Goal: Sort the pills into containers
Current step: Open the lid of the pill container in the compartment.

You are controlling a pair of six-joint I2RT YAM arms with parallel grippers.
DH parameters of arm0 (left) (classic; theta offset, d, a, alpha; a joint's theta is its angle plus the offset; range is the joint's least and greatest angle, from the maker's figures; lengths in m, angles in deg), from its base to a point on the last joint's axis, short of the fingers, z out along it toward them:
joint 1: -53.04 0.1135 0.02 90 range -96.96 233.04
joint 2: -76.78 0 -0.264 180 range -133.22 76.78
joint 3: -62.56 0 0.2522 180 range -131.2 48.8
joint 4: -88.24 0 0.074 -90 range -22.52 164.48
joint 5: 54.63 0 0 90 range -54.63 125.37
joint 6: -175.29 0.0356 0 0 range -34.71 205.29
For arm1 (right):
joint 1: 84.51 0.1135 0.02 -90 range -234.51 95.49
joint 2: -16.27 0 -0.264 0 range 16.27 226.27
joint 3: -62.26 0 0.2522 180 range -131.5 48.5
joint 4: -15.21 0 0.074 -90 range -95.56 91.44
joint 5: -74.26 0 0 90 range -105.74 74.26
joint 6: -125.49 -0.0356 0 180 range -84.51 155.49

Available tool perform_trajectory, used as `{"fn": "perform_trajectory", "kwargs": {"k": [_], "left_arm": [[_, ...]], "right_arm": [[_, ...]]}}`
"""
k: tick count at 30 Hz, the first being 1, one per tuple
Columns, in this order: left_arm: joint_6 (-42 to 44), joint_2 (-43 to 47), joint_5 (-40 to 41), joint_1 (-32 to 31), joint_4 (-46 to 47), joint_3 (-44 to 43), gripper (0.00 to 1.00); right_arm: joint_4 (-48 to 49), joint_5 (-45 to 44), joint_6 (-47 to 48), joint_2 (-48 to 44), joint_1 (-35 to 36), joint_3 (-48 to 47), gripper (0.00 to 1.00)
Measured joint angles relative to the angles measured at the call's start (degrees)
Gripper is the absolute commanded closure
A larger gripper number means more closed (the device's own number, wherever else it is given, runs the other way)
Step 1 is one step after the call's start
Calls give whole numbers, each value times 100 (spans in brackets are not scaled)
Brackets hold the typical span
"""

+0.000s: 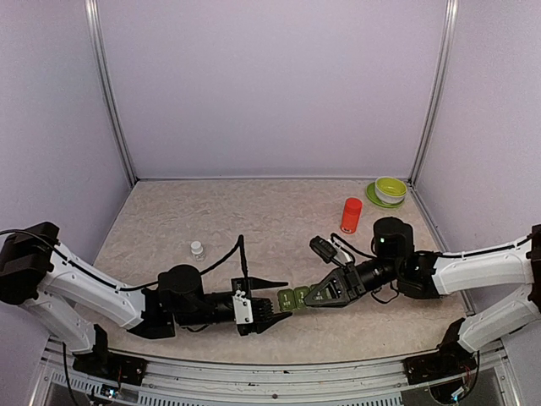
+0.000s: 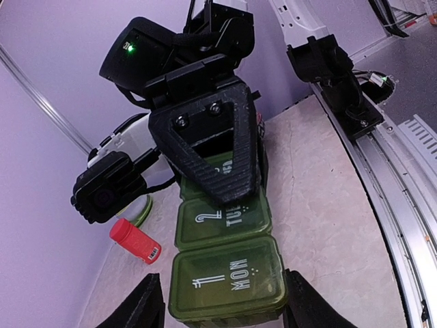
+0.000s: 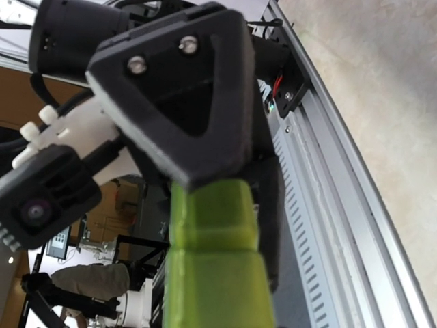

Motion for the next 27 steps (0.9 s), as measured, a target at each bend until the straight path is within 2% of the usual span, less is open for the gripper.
{"fn": "perform_trajectory", "kwargs": {"k": [8,23,27], "left_arm": [[24,2,-109,-20,-2,7,52],[31,166,-138,-50,-114,157,53],[28,166,-122,-63,-111,160,56]], "right_arm": [[26,94,-20,120,0,0,79],[-72,166,4,138,0,-15,80],[-118,184,17,140,0,-37,80]]}}
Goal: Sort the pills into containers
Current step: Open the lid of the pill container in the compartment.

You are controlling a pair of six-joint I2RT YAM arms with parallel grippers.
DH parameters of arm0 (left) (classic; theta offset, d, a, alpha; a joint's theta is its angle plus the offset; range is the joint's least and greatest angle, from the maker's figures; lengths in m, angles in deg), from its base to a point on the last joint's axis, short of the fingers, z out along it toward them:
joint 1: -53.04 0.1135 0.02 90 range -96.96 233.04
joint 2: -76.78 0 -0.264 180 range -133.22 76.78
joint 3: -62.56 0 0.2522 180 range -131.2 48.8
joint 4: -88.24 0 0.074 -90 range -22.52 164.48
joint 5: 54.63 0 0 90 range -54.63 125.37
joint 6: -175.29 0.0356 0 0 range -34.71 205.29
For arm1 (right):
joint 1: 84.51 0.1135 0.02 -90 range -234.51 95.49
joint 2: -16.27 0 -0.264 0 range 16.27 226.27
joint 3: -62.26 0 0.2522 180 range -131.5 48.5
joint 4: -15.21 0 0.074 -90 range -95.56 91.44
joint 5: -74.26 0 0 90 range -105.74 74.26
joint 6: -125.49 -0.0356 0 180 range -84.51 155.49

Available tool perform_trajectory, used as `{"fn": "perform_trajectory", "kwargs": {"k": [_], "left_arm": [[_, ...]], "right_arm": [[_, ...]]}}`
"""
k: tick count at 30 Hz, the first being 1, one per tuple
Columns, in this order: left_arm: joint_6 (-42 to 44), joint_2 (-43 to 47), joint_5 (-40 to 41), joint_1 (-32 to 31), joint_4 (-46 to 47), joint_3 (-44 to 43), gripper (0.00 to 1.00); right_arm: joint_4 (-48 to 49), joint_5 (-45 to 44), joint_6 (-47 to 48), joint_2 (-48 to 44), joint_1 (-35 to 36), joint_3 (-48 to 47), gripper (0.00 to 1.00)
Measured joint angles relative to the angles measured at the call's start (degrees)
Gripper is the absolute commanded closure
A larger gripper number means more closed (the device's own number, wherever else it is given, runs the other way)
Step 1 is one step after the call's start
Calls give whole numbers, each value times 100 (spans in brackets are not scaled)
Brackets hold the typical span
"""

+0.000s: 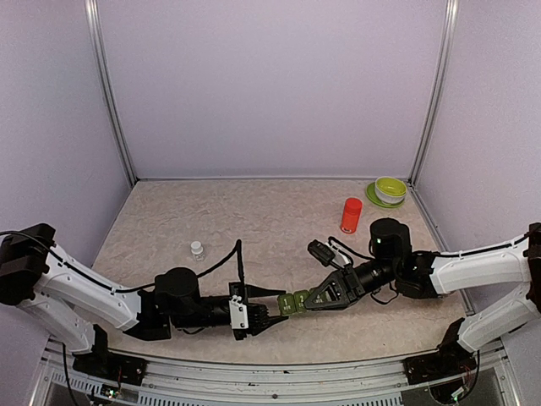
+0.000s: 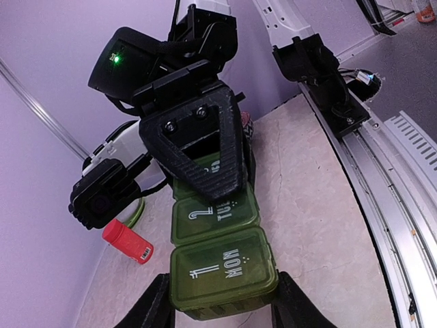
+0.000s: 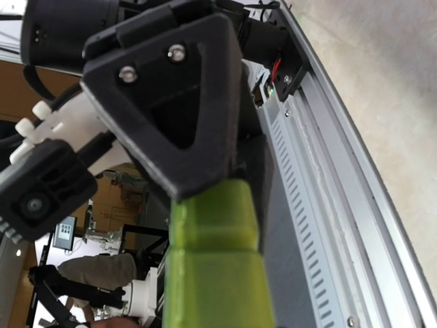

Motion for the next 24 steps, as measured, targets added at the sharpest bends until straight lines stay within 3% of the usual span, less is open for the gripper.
{"fn": "perform_trajectory", "kwargs": {"k": [12,16,24], "left_arm": [[-177,0,33,-46,-2,-2,68],[-323,0,33,-48,-37,-13,51],[-623,2,81,-90,-116,-90,51]], "right_arm": [[-35,66,-4,0,0,-4,81],[-37,81,-20,13,0,-4,81],[2,83,-11,90,0,-9,81]]}}
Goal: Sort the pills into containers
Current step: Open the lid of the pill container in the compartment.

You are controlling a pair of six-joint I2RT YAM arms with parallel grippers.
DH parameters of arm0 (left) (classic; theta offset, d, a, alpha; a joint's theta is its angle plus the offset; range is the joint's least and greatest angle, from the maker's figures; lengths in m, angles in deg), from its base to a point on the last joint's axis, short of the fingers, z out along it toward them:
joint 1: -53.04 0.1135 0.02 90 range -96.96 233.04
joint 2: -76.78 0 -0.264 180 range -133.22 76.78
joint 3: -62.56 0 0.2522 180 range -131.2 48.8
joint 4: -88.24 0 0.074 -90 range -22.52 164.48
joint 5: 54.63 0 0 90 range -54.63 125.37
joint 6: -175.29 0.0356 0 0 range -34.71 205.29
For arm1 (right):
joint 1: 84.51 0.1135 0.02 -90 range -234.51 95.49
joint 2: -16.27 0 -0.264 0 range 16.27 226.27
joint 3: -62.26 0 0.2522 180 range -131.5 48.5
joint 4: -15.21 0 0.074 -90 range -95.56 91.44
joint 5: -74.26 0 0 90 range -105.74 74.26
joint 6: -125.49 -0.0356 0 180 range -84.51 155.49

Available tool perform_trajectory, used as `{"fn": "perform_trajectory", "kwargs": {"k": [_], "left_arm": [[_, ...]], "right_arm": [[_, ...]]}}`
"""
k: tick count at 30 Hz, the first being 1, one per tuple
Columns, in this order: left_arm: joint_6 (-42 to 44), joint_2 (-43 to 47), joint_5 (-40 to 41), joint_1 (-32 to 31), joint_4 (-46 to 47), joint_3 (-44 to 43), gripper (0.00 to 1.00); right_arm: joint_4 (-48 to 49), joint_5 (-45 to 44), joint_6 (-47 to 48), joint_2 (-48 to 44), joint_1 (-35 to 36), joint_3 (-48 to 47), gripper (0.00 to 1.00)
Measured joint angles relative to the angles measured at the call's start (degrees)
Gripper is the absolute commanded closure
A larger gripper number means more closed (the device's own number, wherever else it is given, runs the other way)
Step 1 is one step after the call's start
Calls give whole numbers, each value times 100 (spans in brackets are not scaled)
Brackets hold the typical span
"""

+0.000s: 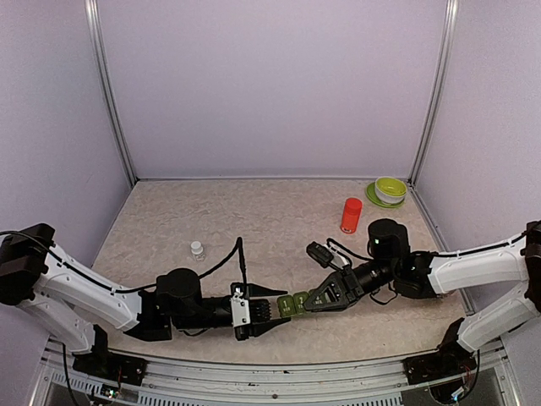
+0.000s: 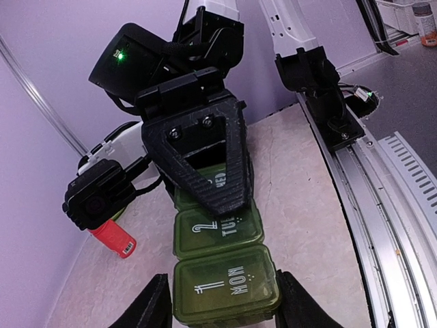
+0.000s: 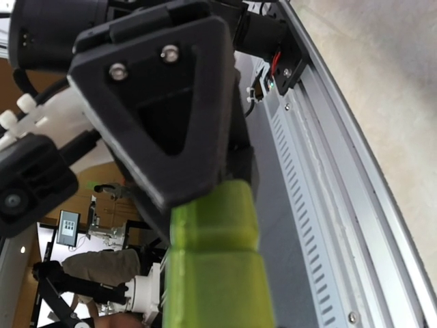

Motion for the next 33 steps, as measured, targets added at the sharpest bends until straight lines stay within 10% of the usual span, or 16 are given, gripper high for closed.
{"fn": "perform_trajectory", "kwargs": {"k": [14,33], "left_arm": [[-98,0,9,-2,-76,-15,76],[-688,48,118,-22,-223,-66,65]], "right_arm": [[0,-2,-2,22,0,0,81],[-33,39,-35,24,-28,0,82]]}}
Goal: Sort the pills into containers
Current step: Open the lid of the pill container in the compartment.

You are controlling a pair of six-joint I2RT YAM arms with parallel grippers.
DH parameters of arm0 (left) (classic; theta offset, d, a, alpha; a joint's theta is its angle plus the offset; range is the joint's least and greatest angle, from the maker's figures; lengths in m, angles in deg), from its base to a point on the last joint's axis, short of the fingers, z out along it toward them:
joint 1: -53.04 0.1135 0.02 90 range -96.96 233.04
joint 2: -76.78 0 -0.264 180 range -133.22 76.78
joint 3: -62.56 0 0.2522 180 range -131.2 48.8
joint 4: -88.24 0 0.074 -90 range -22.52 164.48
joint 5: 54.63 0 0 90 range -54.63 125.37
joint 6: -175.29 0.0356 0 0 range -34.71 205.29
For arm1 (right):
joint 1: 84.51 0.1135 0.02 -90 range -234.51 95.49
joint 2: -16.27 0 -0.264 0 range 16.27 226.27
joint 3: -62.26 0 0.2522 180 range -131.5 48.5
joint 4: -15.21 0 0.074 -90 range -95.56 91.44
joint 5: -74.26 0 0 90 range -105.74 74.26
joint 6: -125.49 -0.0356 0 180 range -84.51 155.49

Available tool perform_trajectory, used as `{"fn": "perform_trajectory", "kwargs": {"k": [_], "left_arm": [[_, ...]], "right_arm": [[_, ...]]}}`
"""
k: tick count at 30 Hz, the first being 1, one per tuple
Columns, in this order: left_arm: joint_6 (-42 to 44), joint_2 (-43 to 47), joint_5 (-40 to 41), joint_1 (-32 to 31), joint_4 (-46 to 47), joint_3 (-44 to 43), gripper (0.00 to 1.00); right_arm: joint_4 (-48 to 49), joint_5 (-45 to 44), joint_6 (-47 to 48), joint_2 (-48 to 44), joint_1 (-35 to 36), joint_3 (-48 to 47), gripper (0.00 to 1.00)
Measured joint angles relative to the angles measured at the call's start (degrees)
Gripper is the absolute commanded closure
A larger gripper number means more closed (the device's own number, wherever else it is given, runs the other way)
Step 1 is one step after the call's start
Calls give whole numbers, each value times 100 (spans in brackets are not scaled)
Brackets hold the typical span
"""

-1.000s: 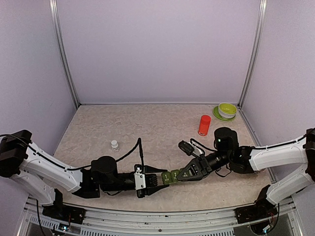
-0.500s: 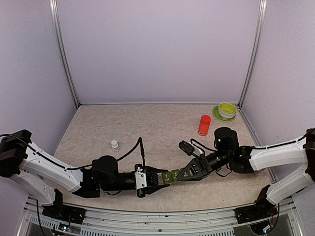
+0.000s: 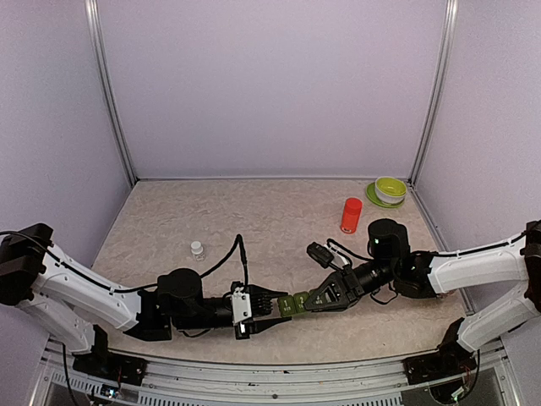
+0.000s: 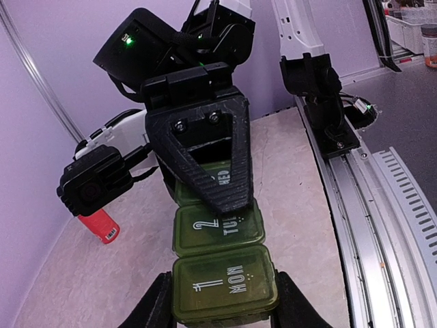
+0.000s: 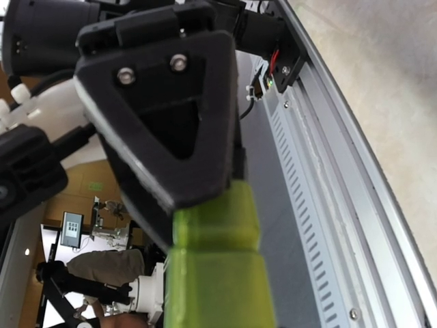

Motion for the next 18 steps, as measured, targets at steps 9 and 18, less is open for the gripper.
{"fn": "perform_trajectory", "kwargs": {"k": [9,18], "left_arm": [[-236,0,-4,0,2,0,55],[-785,55,-4,2,90,-24,47]], "right_arm": [[-2,7,-72,0,0,0,82],[68,-4,129,0,0,-2,83]]}}
